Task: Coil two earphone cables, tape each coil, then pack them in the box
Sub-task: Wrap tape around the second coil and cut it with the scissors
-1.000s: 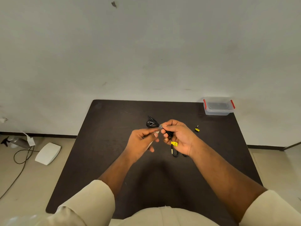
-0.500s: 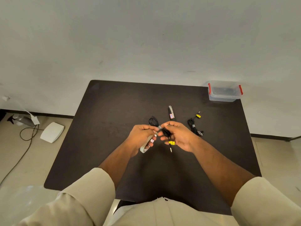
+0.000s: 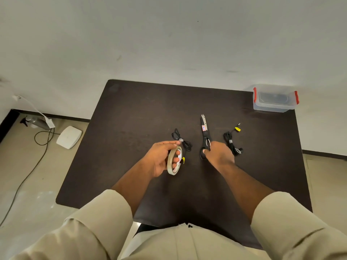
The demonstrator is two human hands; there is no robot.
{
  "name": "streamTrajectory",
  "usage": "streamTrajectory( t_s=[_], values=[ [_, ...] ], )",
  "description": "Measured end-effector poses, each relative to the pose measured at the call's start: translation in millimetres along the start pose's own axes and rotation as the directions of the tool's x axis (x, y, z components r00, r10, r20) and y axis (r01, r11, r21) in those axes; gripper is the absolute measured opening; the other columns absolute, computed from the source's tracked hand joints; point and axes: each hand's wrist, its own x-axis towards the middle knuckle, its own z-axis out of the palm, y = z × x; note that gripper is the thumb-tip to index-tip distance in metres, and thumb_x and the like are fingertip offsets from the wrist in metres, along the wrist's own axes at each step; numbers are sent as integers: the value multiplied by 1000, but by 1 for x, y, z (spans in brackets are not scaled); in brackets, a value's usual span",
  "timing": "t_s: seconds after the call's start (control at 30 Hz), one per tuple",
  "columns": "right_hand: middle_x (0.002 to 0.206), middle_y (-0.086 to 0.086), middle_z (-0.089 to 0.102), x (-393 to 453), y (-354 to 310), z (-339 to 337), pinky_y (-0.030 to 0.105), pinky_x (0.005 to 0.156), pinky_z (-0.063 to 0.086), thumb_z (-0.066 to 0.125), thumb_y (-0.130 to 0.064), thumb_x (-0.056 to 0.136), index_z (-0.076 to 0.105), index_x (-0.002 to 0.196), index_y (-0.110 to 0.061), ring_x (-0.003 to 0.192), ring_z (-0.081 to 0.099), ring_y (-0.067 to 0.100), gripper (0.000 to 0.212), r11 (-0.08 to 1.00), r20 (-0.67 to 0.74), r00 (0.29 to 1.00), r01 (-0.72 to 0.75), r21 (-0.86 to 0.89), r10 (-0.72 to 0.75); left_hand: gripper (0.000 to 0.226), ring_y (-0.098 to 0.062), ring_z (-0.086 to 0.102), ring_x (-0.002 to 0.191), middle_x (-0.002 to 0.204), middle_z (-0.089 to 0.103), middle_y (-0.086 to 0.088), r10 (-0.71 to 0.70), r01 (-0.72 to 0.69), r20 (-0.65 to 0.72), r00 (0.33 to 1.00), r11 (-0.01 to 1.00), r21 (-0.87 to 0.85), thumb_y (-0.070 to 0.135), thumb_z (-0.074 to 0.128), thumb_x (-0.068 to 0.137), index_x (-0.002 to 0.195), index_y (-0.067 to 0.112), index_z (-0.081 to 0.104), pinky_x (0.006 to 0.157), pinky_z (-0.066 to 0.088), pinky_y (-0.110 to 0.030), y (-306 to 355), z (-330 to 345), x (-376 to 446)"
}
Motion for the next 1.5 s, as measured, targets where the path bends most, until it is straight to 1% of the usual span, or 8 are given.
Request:
streamTrajectory(
  t_s=[0.43, 0.53, 0.6, 0.67, 0.77, 0.97, 1.23, 1.5],
  values=[
    [108, 13, 64, 20, -1, 9, 36, 78, 48, 62, -25, 81, 60, 103, -7, 103, 61, 36, 29, 993, 37, 996, -82, -82, 85, 21, -24, 59, 59, 79, 65, -14, 6, -4, 54, 999, 999, -39, 8, 55, 90, 103, 12, 71, 58, 52, -38, 4, -15, 14],
    [84, 13, 58, 24, -4, 0, 33, 67, 47, 62, -17, 77, 60, 86, -5, 78, 60, 31, 15, 967, 173, 976, -166, 193, 133, 20, -24, 60, 58, 78, 66, -14, 6, -4, 63, 998, 999, -34, 8, 56, 88, 100, 13, 73, 59, 53, -38, 4, -18, 17],
    [79, 16, 61, 19, -3, -11, 33, 63, 50, 61, -6, 83, 60, 80, -2, 64, 60, 24, 5, 798, 367, 930, -246, 550, 34, 21, -24, 60, 57, 77, 66, -14, 6, -4, 67, 998, 1000, -22, 7, 57, 89, 99, 13, 74, 59, 54, -39, 4, -20, 18],
    [82, 18, 65, 8, 5, -32, 32, 65, 55, 59, 2, 88, 60, 85, -2, 66, 65, 23, 4, 593, 468, 873, -305, 745, -139, 21, -25, 61, 57, 75, 66, -15, 1, 0, 74, 997, 1000, -23, 7, 56, 89, 98, 12, 74, 59, 55, -40, 6, -21, 18],
    [86, 20, 69, -6, 18, -68, 33, 69, 60, 61, 4, 87, 61, 92, 0, 73, 68, 26, 7, 468, 504, 803, -329, 820, -319, 21, -26, 61, 58, 76, 66, -16, -1, 2, 81, 997, 1000, -13, 6, 56, 89, 101, 11, 73, 60, 56, -41, 10, -22, 18],
    [84, 15, 66, -30, 19, -113, 34, 69, 57, 79, -26, 72, 67, 90, -7, 75, 64, 27, 29, 607, 623, 622, -281, 743, -475, 21, -26, 62, 58, 76, 66, -16, 2, -4, 87, 996, 1000, 26, 6, 55, 90, 104, 9, 71, 61, 57, -42, 19, -15, 16],
    [83, 17, 67, -50, -3, -124, 33, 66, 56, 66, -55, 75, 66, 85, -8, 70, 64, 25, 49, 739, 590, 673, -96, 667, -445, 13, -23, 58, 51, 65, 63, -11, 10, -13, 58, 998, 998, 65, 11, 50, 92, 89, 8, 62, 55, 55, -37, 35, -6, 13],
    [79, 15, 69, -62, -3, -129, 33, 62, 56, 62, -46, 88, 64, 90, -6, 68, 64, 24, 40, 805, 552, 753, -50, 591, -359, 15, -22, 58, 52, 67, 62, -10, 48, -49, 25, 999, 997, 64, 10, 51, 92, 95, 9, 66, 58, 54, -38, 58, -13, 8]
  ],
)
